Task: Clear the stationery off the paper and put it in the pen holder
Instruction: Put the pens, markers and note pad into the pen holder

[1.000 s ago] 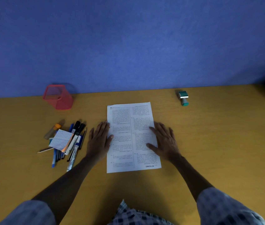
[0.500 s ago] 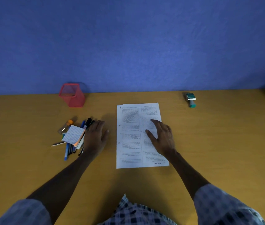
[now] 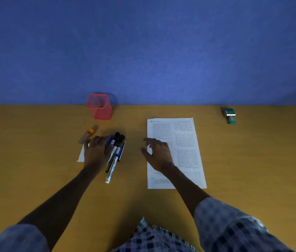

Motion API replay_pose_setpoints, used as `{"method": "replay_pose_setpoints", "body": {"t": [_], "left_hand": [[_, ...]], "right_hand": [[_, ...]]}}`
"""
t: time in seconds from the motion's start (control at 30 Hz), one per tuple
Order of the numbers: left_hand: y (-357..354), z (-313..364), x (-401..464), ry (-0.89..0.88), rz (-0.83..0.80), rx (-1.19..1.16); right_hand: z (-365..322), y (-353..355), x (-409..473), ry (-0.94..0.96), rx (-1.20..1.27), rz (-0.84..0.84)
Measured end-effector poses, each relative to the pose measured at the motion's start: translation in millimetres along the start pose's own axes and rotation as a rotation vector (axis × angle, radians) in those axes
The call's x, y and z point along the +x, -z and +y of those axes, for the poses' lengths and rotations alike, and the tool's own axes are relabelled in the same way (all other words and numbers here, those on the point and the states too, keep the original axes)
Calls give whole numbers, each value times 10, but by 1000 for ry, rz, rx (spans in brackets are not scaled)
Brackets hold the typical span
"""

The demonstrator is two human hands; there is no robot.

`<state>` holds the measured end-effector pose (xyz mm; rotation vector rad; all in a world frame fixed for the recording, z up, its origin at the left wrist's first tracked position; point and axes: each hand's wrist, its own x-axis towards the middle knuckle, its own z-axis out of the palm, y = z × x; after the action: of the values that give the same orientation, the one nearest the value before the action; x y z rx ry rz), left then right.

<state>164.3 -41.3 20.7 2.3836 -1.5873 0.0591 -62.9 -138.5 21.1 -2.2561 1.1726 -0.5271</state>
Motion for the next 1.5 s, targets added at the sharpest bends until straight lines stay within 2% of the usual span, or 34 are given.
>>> {"method": "replay_pose_setpoints", "body": {"t": [0.27, 0.6, 0.87, 1.03, 1.2, 1.4, 1.5], "left_hand": [[-39, 47, 198, -9, -103, 10], [1, 76, 559, -127, -320, -2], [6, 88, 679, -124, -360, -117], [-20, 79, 702, -39, -332, -195], [-8, 70, 649, -59, -236, -271], [146, -4, 647, -65, -142, -436], [252, -92, 663, -98, -69, -520]], "right_hand": [[-427, -342, 331, -113, 8, -118], [-763, -670, 688, -252, -116, -85], [-816, -762, 837, -357, -106, -56], [-840, -685, 919, -486, 21, -80], [-842, -599, 920, -525, 153, -108], [-776, -521, 894, -646, 600, -75], [-728, -481, 909, -644, 808, -94]]}}
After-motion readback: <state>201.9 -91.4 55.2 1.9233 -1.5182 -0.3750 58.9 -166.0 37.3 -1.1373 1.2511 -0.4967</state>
